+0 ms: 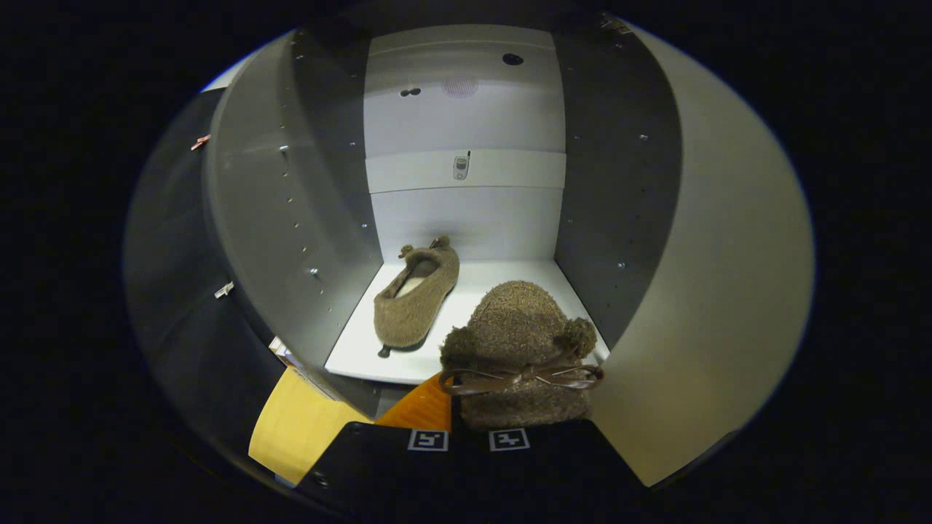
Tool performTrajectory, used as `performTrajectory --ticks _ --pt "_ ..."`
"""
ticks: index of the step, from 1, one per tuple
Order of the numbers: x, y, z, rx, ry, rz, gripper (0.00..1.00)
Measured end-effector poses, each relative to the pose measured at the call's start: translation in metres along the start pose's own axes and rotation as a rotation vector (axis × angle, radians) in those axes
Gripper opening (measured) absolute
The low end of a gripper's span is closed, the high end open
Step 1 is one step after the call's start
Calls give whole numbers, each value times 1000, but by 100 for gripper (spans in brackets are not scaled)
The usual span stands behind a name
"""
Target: Open the shoe cabinet door, grab the shoes and put them into the shoe cabinet, then close the shoe cabinet door.
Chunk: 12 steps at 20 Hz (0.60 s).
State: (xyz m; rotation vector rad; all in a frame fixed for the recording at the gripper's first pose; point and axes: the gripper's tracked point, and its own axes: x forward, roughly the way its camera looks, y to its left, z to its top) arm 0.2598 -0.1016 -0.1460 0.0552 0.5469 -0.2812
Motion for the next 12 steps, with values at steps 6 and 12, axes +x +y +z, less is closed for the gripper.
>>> performTrajectory --ticks 6,12 --pt "78 -13 48 10 28 -28 6" --pt "151 -20 60 28 102 -30 5"
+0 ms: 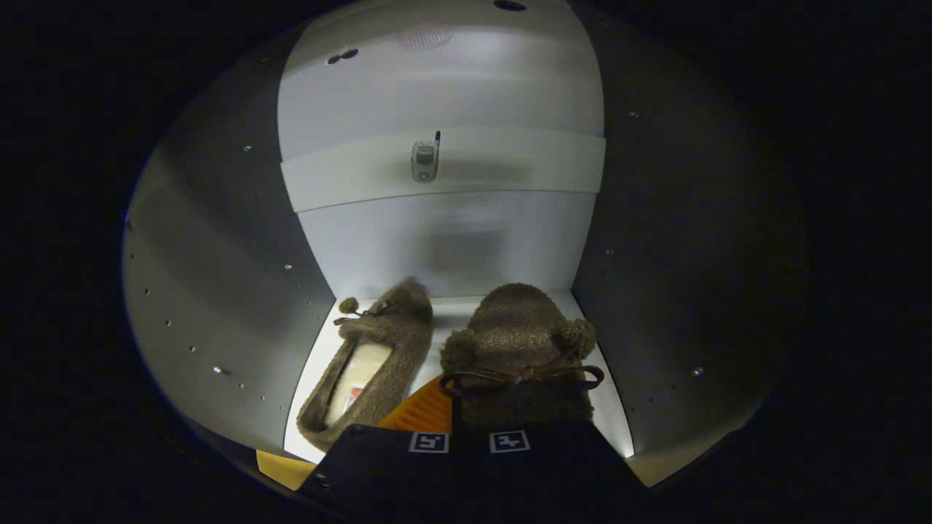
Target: Open the shoe cabinet door, grab the shoes and put them into the shoe cabinet, then close the shoe cabinet door.
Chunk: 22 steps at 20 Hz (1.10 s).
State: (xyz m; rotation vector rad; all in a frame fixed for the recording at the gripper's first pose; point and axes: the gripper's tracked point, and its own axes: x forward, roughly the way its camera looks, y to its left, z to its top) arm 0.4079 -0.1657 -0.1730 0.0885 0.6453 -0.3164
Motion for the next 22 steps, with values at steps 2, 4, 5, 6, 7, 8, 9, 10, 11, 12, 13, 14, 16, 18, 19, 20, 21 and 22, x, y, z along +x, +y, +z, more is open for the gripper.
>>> performTrajectory --ticks 2,4,5,6,7,8,9,10,11,12,13,14,16,18,19,20,21,22 --pt "20 -2 -1 25 39 -2 5" --pt "36 -4 2 41 47 -3 5" --pt "44 -4 2 39 56 -6 5" --pt "50 -5 1 32 68 -8 5" --pt "57 -4 -1 18 89 -8 5" --pt "64 -3 -2 15 99 -8 5" --pt "70 -1 -3 9 110 -6 5" --pt "75 -1 -5 5 117 -9 5" --pt "78 0 -9 2 136 -11 5" --pt "78 0 -2 -1 110 -18 5" --pt "83 1 -2 3 102 -12 5" --pt "86 1 -5 11 120 -11 5" --pt "87 -1 -4 19 114 -14 5" --pt "81 -1 -7 1 123 -19 12" --pt "78 -2 -9 -3 129 -23 15" --pt "72 -1 -9 -5 126 -25 20" --pt "66 -2 -8 -4 119 -31 23" --pt "59 -1 -8 -3 109 -28 25"
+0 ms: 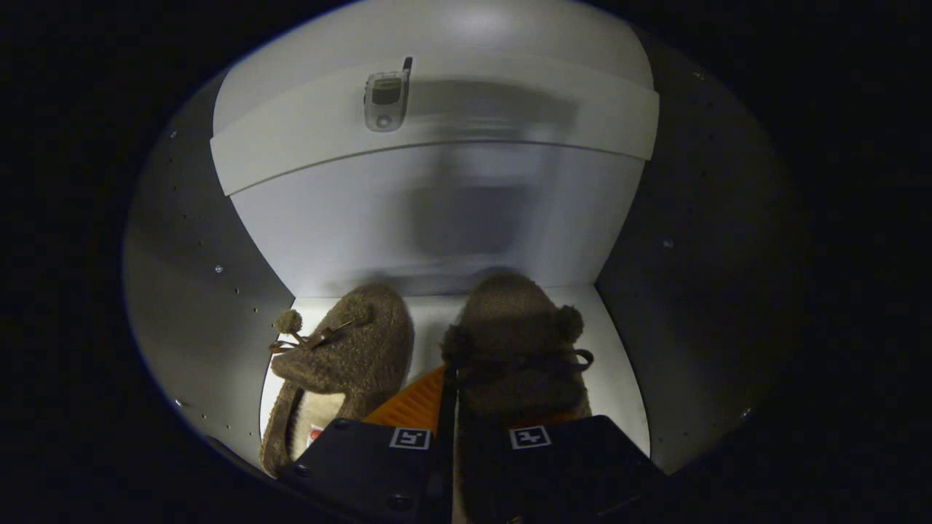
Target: Open the shoe cabinet door, grab the shoes and put them into the shoe cabinet, then close the shoe cabinet door.
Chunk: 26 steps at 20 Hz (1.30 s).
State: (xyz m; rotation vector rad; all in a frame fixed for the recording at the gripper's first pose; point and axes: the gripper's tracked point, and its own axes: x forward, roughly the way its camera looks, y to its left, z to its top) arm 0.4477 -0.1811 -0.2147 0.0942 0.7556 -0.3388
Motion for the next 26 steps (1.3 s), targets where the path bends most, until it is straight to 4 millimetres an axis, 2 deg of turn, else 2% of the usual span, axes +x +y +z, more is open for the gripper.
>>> performTrajectory --ticks 1,2,6,8,9,11,14,16,19,20,24,26 --pt "-8 0 2 4 -21 5 29" --pt "-16 0 3 8 -43 2 41" --pt "-79 2 9 7 -157 -1 43" --pt "-126 12 10 -4 -243 20 43" --pt "-151 16 11 -7 -300 33 47" --pt "-212 28 11 -9 -417 70 51" --pt "-289 41 -11 -16 -508 111 84" --pt "-329 44 -29 -24 -547 124 92" --pt "-381 44 -56 -36 -604 141 94" --pt "-396 41 -67 -36 -617 146 99" --pt "-456 26 -110 -5 -633 180 100" --pt "-490 10 -138 3 -642 203 100"
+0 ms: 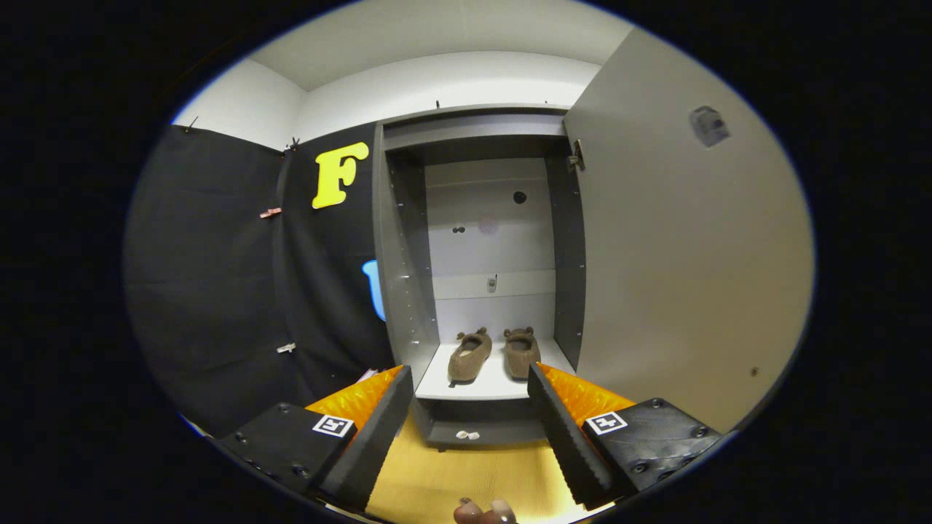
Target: Open the shoe cabinet door, grab the shoes and put them into the shoe cabinet, then close the shoe cabinet door.
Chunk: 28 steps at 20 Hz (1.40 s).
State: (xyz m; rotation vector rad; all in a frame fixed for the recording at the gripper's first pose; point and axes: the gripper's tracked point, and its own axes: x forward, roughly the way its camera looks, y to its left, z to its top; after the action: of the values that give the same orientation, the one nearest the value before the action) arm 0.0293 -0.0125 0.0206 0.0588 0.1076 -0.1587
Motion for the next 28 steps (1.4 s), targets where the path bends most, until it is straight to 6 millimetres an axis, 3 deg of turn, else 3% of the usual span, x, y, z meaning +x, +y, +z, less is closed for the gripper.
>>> performTrajectory --ticks 4,7,12,17,20,23,28 --pt "-67 -35 4 -30 -27 -28 100" --pt "-110 -60 19 -55 -72 -43 99" --pt "-150 -128 28 -74 -89 -94 99" --pt "-156 -204 31 -74 -90 -178 99" --pt "-142 -230 28 -46 -72 -166 99" --pt "-123 -247 23 -31 -49 -151 99" --pt "-100 -250 10 -41 4 -97 99"
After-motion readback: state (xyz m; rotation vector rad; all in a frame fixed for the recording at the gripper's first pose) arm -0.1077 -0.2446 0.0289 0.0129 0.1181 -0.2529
